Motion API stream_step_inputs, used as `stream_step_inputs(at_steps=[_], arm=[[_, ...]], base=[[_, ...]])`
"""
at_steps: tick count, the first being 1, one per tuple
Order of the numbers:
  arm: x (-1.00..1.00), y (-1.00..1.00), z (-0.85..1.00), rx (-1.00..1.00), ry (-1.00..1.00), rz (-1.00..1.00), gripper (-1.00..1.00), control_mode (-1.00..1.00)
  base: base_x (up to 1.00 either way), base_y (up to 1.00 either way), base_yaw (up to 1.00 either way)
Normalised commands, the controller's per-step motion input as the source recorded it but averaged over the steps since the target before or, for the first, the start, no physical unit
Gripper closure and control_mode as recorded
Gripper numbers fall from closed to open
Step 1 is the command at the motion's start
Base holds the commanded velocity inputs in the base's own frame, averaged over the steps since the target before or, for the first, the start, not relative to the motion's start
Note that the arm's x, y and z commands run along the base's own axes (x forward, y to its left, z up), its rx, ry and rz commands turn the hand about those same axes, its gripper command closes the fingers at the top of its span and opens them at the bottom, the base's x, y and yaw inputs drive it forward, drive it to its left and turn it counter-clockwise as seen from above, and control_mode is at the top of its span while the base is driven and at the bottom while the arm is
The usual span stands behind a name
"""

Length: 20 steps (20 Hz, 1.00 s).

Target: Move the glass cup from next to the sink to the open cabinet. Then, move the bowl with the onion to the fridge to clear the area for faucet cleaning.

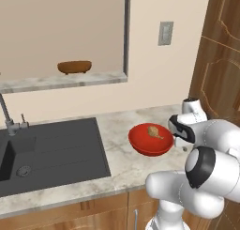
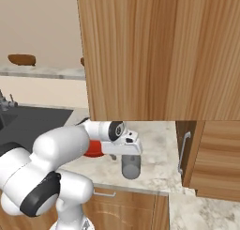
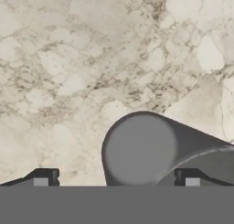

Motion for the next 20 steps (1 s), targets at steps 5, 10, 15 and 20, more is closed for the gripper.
stream_step_inputs(at_steps=[5, 10, 15, 20], arm=[[0.06, -0.24, -0.06, 0.00, 0.00, 0.00, -1.00, -1.00], [0.03, -0.03, -0.40, -0.04, 0.00, 0.01, 1.00, -1.00], [0.00, 0.00, -0.10, -0.02, 0.00, 0.00, 1.00, -1.00], [-0.22, 0.04, 0.00, 0.00, -0.03, 0.00, 1.00, -1.00]], base=[[0.00, 0.00, 0.00], [0.00, 0.00, 0.00], [0.00, 0.00, 0.00], [0.00, 0.00, 0.00]])
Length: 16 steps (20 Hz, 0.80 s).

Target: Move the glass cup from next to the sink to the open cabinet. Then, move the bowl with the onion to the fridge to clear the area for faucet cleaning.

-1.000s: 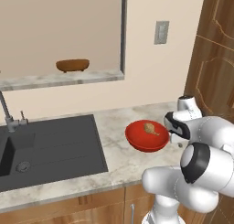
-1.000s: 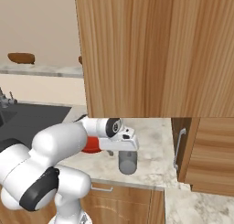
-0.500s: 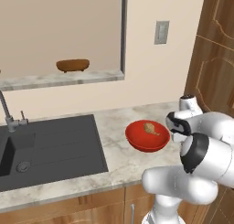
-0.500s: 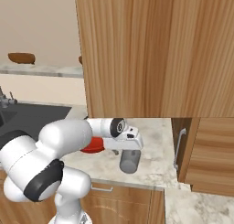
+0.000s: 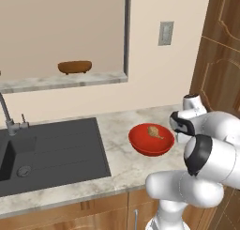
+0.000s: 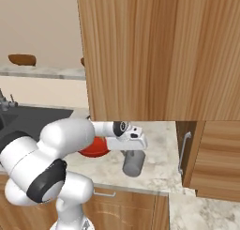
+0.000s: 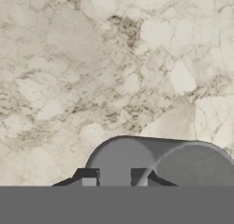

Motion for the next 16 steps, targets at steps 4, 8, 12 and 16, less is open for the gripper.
stream_step_inputs(at_steps=[4, 8, 12, 16], arm=[[-0.60, 0.23, 0.43, -0.02, -0.21, 0.06, 1.00, -1.00], [-0.24, 0.78, 0.96, -0.16, -0.24, 0.06, 1.00, -1.00], [-0.01, 0.99, 0.85, -0.20, -0.22, 0.08, 1.00, -1.00], [-0.28, 0.80, 0.57, -0.16, -0.21, 0.15, 1.00, -1.00]], base=[[0.00, 0.00, 0.00], [0.00, 0.00, 0.00], [0.00, 0.00, 0.00], [0.00, 0.00, 0.00]])
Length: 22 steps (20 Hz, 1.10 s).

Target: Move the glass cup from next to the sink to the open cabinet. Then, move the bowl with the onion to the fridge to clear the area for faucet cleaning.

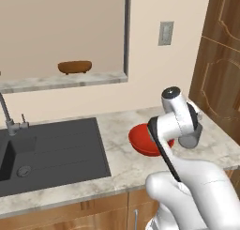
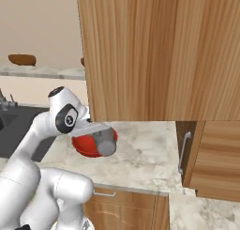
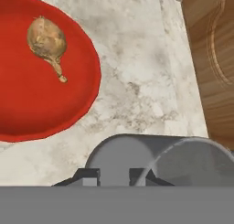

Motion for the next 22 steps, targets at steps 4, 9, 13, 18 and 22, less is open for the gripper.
stream_step_inputs(at_steps=[4, 9, 13, 18, 22], arm=[[-0.61, 0.68, 0.30, -0.18, -0.23, 0.15, 1.00, -1.00], [-0.32, 0.33, 0.03, -0.08, -0.08, 0.04, 1.00, 1.00], [0.00, 0.00, 0.00, 0.00, 0.00, 0.00, 1.00, 1.00], [0.00, 0.00, 0.00, 0.00, 0.00, 0.00, 1.00, 1.00], [0.00, 0.00, 0.00, 0.00, 0.00, 0.00, 1.00, 1.00]], base=[[0.00, 0.00, 0.00], [-0.60, 0.55, -0.03], [-0.89, 0.31, -0.50], [-0.31, -0.20, -0.76], [0.02, -0.36, -0.83]])
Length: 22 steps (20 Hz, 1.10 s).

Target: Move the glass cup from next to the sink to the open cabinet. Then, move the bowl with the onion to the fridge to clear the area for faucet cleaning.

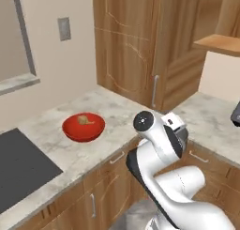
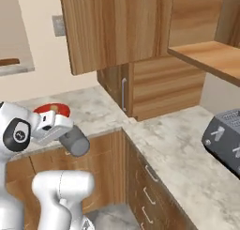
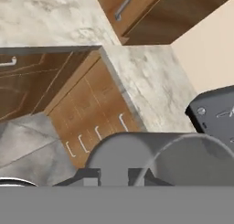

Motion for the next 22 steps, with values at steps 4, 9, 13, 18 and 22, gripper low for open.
stream_step_inputs(at_steps=[4, 9, 13, 18, 22], arm=[[0.00, 0.00, 0.00, 0.00, 0.00, 0.00, 1.00, 1.00], [0.00, 0.00, 0.00, 0.00, 0.00, 0.00, 1.00, 1.00], [0.00, 0.00, 0.00, 0.00, 0.00, 0.00, 1.00, 1.00], [0.00, 0.00, 0.00, 0.00, 0.00, 0.00, 1.00, 1.00], [0.00, 0.00, 0.00, 0.00, 0.00, 0.00, 1.00, 1.00]], base=[[0.20, -0.17, -0.77], [0.01, -0.43, -0.71], [-0.09, -0.58, -0.83], [0.00, -0.40, -0.86], [0.75, -0.02, -0.53]])
